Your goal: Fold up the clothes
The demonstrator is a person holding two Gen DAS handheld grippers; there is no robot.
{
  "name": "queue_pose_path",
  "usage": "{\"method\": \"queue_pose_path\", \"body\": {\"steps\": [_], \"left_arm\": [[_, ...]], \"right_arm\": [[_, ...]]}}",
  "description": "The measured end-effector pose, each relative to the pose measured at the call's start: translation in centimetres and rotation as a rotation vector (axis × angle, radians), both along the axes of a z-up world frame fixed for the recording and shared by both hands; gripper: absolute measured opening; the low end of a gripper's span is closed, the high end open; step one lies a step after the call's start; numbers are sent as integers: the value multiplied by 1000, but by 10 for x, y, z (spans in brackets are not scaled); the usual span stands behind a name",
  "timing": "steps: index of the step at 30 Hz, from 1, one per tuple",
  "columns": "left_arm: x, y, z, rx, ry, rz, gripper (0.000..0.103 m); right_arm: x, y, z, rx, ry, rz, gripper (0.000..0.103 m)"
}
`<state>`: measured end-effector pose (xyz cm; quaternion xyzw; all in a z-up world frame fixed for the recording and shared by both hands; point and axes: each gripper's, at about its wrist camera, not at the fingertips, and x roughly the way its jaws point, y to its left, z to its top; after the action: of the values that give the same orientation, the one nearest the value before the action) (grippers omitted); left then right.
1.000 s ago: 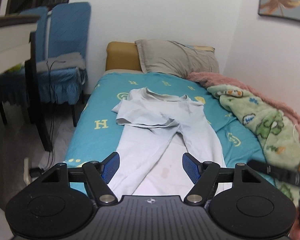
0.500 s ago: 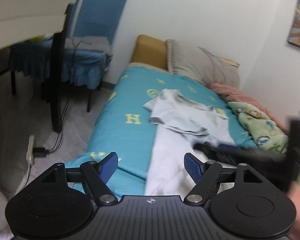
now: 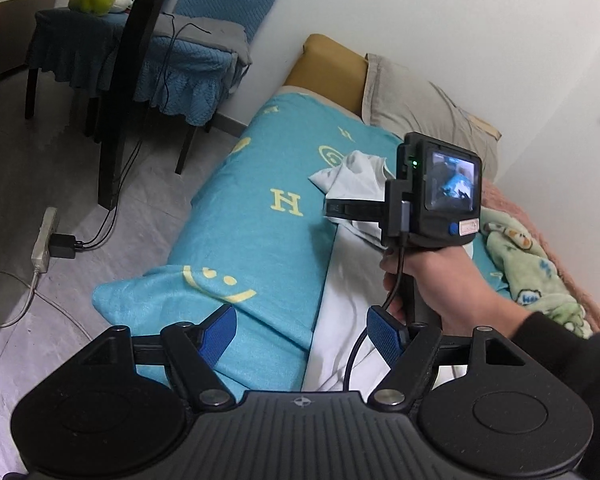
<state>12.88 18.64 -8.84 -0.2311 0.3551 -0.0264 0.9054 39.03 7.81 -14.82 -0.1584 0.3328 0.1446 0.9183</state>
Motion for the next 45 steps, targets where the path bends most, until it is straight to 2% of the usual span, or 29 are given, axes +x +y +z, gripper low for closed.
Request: {"method": "queue_pose_path", "body": {"steps": [1, 3, 8, 13, 16, 19, 23, 27, 31, 33, 34, 35, 36, 37, 38, 43, 45], "left_arm": [[0, -1, -1, -1, 2, -3, 74], [-2, -3, -1, -6, -2, -3, 74], [-7, -6, -1, -15, -22, -3, 74], [-9, -14, 2, -7, -56, -12, 74], [-8, -19, 2, -1, -63, -21, 74], [-3, -25, -2, 18, -50, -33, 74], [5, -34, -10, 44, -30, -54, 74], [14, -43, -20, 68, -3, -74, 74], [18, -51, -23, 105, 0, -83, 74], [18, -52, -23, 112, -1, -84, 74], [18, -52, -23, 114, -2, -84, 74], [17, -53, -22, 118, -6, -85, 74], [16, -54, -21, 126, -12, -85, 74], [14, -55, -19, 135, -20, -86, 74], [13, -57, -18, 141, -28, -89, 74], [1, -64, -10, 162, -57, -105, 74], [-3, -64, -8, 144, -51, -100, 74]], "right_arm": [[2, -3, 0, 5, 5, -14, 8], [2, -13, 9, 67, -15, -39, 4], [4, -45, 54, 211, -131, -131, 4], [31, -96, 96, 250, -265, -287, 4], [54, -133, 104, 250, -294, -400, 4], [73, -170, 93, 263, -274, -501, 4], [90, -201, 52, 259, -198, -576, 4], [93, -223, 15, 332, -156, -583, 6], [93, -232, 8, 409, -118, -554, 7], [88, -236, 15, 441, -98, -529, 10], [84, -237, 20, 451, -91, -516, 19], [77, -236, 25, 458, -89, -498, 43], [68, -235, 31, 463, -92, -476, 57], [58, -234, 37, 466, -101, -459, 75], [46, -231, 43, 469, -113, -447, 79], [-17, -223, 74, 514, -87, -417, 77], [-50, -220, 88, 509, -75, -388, 77]]}}
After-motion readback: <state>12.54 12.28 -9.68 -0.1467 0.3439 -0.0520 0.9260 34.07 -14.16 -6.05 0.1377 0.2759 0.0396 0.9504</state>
